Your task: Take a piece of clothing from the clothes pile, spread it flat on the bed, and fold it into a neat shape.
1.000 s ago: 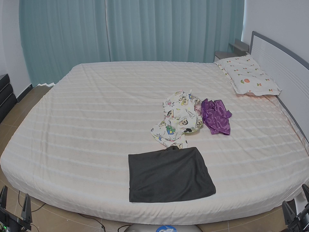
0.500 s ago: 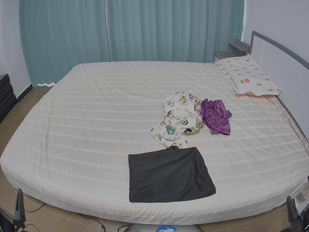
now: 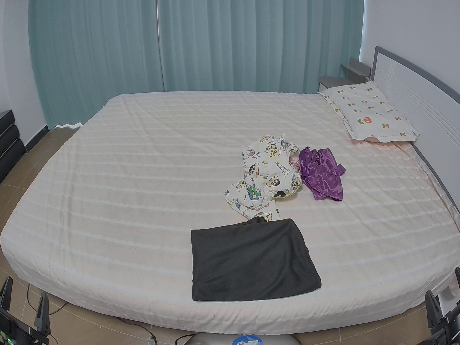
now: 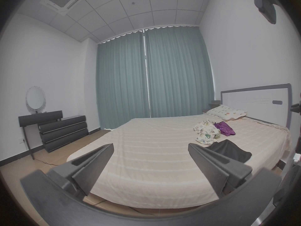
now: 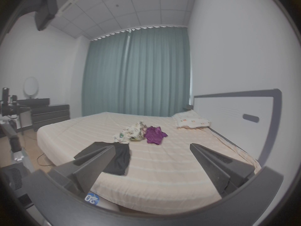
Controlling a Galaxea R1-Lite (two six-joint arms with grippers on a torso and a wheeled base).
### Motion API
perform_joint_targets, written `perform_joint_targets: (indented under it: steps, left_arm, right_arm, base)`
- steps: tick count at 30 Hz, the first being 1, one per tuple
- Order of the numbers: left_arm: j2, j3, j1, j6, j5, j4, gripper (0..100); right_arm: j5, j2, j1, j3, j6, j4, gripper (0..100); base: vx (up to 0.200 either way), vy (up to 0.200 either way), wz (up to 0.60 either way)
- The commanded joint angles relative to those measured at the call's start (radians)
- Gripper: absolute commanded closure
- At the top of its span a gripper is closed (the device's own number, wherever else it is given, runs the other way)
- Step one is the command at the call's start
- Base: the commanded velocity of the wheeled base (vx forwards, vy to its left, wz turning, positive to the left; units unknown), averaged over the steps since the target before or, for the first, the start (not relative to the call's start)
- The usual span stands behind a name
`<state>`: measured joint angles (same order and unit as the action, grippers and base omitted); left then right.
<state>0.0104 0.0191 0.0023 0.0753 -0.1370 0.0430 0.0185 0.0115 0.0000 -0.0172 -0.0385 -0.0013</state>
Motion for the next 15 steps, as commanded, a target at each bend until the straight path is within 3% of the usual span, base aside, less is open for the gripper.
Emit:
perform_joint_targets:
  steps: [1, 5, 9, 15]
  left_arm:
    - [-0.003, -0.013, 0.001, 0.038, -0.029, 0.009, 0]
    - [0.000, -0.013, 0.001, 0.018, -0.029, 0.006, 0]
    - [-0.001, -0.013, 0.001, -0.080, -0.032, 0.000, 0]
    - [-0.003, -0.010, 0.001, -0.071, -0.131, -0.002, 0]
  right_arm:
    - [-0.006, -0.008, 0.000, 0.017, 0.035, 0.006, 0]
    - [-0.008, -0.008, 0.000, 0.017, 0.037, 0.000, 0]
    - [-0.008, -0.008, 0.000, 0.017, 0.034, -0.002, 0]
    - [-0.008, -0.008, 0.000, 0.017, 0.037, -0.002, 0]
  base:
    - [0.000, 0.000, 0.00]
    - [0.000, 0.000, 0.00]
    - [0.000, 0.000, 0.00]
    - [0.000, 0.000, 0.00]
